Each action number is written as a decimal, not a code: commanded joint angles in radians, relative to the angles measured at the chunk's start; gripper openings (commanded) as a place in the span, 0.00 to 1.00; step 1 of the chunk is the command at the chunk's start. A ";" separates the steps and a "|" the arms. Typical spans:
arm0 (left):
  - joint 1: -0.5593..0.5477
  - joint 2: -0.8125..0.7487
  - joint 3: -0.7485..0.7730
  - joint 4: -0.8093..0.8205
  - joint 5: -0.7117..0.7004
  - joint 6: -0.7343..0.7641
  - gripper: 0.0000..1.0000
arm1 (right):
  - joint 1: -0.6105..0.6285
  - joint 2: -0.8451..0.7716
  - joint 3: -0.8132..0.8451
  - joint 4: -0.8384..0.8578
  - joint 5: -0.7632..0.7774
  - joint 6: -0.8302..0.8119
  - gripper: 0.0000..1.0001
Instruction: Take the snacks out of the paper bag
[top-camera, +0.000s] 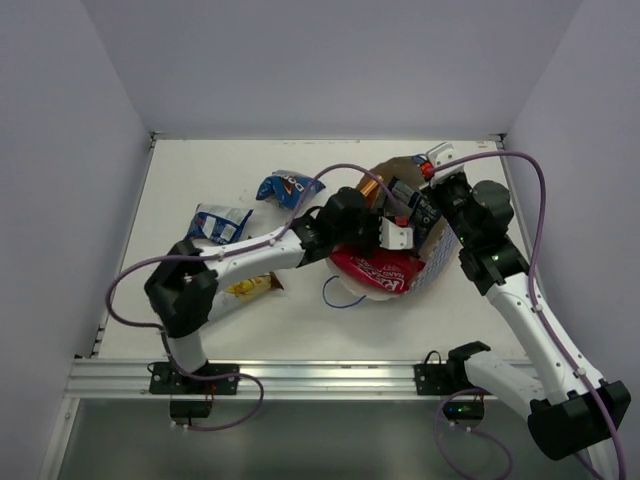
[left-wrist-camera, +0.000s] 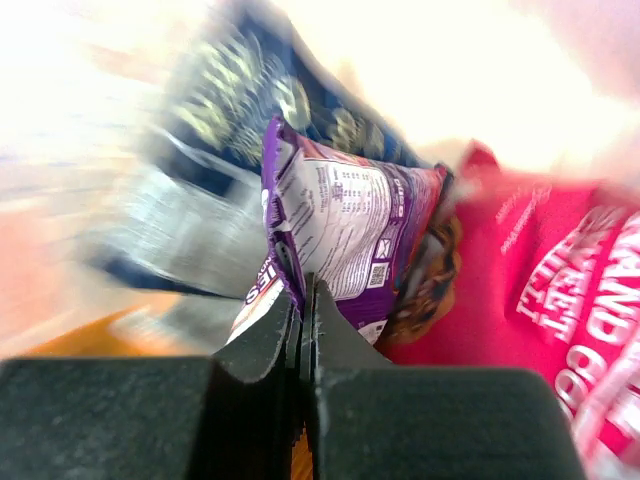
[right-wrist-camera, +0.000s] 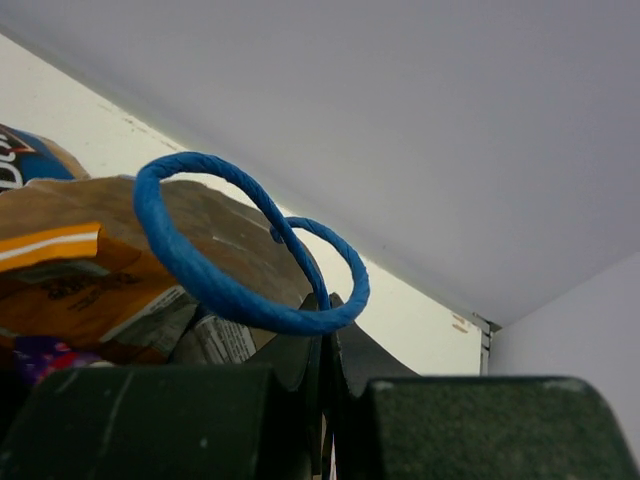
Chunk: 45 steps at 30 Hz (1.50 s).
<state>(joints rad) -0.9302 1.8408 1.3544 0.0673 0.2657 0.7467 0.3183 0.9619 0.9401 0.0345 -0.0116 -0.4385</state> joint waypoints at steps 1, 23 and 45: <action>0.005 -0.264 -0.018 0.083 0.040 -0.093 0.00 | -0.008 -0.003 -0.015 0.076 0.090 -0.009 0.00; 0.427 -0.689 -0.342 -0.054 -0.287 -0.774 0.00 | -0.048 -0.035 -0.047 0.056 0.107 0.061 0.00; 0.444 -0.465 -0.444 -0.060 -0.071 -1.078 0.72 | -0.048 -0.040 -0.024 0.033 0.084 0.043 0.00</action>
<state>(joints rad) -0.4919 1.4391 0.8200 -0.0078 0.2317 -0.3122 0.2737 0.9466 0.8913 0.0605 0.0834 -0.3832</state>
